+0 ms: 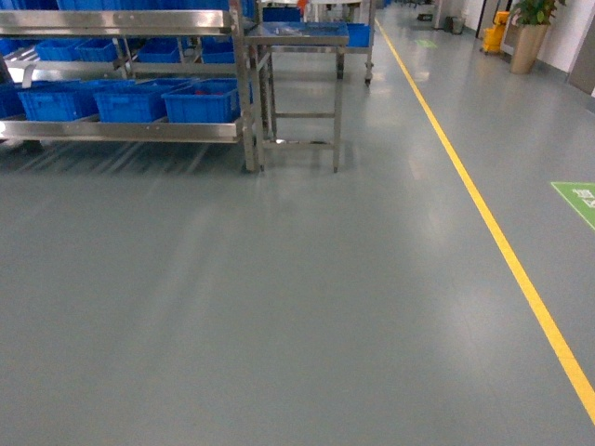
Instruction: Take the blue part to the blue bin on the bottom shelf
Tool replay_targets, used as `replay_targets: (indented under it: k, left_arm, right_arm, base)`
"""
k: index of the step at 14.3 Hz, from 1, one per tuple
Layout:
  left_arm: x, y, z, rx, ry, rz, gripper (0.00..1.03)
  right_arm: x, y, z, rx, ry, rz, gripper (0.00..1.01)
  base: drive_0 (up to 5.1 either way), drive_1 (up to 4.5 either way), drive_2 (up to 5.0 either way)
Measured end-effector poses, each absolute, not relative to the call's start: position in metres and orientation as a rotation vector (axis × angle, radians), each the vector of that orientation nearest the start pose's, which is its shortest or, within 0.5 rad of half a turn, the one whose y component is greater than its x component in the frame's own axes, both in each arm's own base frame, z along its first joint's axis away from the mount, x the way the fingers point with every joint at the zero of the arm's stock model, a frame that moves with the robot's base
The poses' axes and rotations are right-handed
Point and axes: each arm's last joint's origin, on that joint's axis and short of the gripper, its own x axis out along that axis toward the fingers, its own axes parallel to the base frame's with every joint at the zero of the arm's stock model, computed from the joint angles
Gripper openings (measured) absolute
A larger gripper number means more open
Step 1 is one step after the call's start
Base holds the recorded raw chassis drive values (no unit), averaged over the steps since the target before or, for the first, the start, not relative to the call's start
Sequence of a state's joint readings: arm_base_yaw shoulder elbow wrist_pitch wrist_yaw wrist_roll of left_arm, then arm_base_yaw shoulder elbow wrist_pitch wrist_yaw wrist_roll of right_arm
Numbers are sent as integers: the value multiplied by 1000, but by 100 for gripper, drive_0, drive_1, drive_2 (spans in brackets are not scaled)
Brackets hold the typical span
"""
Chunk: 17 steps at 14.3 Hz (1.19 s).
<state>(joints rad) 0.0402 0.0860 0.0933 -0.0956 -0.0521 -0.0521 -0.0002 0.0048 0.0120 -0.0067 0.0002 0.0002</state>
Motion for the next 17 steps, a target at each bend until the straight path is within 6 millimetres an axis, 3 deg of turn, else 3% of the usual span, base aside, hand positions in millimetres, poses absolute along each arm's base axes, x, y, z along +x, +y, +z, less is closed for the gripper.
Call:
replay_targets:
  k: [7, 17]
  left_arm:
    - [98, 5, 179, -51, 87, 95, 43]
    - [98, 5, 179, -51, 86, 95, 43]
  right_arm:
    - [97, 0, 167, 0, -3, 0, 98]
    - [97, 0, 167, 1, -4, 0, 98]
  base:
    - [-153, -153, -153]
    - [6, 422, -409]
